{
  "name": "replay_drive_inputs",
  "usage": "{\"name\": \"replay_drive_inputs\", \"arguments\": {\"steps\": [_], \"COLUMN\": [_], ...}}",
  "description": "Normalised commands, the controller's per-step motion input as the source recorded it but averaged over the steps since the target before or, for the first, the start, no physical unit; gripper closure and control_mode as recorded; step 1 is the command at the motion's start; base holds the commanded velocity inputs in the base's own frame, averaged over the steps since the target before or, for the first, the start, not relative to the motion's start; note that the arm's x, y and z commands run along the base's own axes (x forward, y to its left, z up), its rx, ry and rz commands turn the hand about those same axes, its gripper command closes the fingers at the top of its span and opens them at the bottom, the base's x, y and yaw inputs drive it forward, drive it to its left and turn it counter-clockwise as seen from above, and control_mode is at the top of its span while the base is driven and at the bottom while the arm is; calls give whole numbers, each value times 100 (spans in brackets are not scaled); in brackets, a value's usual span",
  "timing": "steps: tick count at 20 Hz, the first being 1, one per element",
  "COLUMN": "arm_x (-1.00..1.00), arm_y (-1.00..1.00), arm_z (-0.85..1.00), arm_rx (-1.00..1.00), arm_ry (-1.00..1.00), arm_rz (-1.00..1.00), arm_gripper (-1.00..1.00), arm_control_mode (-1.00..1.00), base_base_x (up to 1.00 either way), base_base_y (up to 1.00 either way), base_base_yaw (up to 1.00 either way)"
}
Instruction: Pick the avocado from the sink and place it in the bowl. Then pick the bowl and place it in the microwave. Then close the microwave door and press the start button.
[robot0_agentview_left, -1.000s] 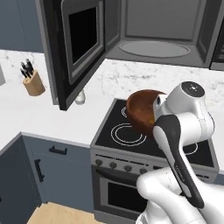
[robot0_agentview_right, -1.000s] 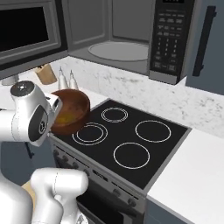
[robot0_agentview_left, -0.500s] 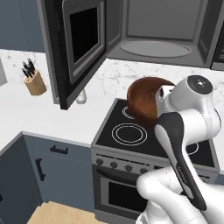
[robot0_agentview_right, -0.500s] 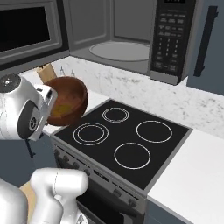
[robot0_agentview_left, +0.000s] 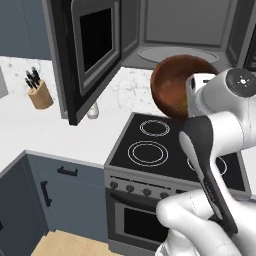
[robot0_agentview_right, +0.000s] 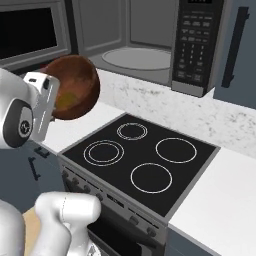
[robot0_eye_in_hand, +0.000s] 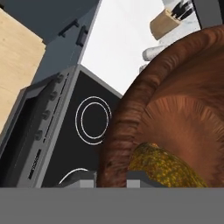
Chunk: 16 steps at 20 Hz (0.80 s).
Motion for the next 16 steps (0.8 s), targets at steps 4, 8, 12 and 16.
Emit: {"name": "replay_drive_inputs", "arguments": {"steps": [4,8,12,16], "arm_x": [20,31,54,64], "arm_y": [-35,-35,-29,-26], "arm_z": [49,55,30,23], "arm_rx": [0,0,0,0], "arm_ry": [1,4,0,-1], "arm_rz": [0,0,0,0], "arm_gripper": [100,100,100,100], "arm_control_mode": [-100,-100,-100,-100], "base_base_x": [0,0,0,0], "base_base_y": [0,0,0,0], "base_base_yaw": [0,0,0,0]}}
